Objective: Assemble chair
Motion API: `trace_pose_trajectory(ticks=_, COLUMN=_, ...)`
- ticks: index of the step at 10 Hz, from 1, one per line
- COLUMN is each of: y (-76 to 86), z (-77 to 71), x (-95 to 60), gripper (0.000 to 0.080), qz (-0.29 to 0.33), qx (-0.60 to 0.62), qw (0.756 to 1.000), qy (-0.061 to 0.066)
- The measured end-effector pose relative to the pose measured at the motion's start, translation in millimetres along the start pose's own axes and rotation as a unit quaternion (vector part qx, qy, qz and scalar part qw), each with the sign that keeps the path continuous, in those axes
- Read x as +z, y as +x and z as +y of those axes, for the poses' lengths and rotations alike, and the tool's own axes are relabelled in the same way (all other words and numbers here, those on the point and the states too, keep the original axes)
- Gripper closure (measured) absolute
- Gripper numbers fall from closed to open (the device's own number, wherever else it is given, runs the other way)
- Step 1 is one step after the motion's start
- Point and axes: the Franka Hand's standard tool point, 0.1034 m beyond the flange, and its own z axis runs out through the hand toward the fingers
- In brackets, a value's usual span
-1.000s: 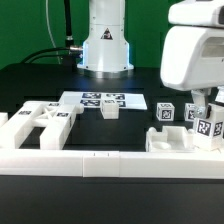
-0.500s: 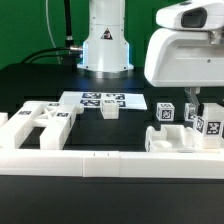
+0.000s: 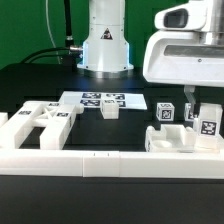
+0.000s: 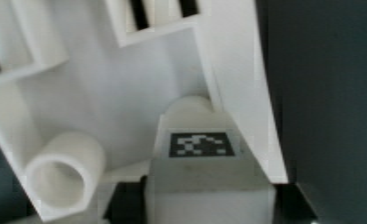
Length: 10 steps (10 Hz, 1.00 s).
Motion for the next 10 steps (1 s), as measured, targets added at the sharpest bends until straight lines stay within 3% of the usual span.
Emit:
trace_pose_trajectory(ticks=1, y=0.0, z=0.4, x=0.5, gripper=0.0509, qz=0.002, qx=0.045, qw=0.999, qy=0.013)
trace_pose_trajectory(ticks=4, y=0.5, z=0.9, x=0.6, gripper=0.0509, qz=-0.017, qx=0.222, qw=0.974, qy=0.033)
trace_pose_trajectory(ticks=6, y=-1.6, z=-1.9, x=0.6, gripper=0.0509, qz=-0.027, qx=0.299, qw=0.954, qy=0.023)
trace_pose_trajectory(ticks=8, y=0.1, z=-4.5, x=0.9, gripper=0.0509, qz=-0.019, qx=0.375, qw=0.926, qy=0.031)
trace_pose_trajectory(ticks=10, y=0.0, z=-5.1, x=0.7, gripper=0.0509, qz=-0.02, qx=0.393, qw=0.919, qy=0.031)
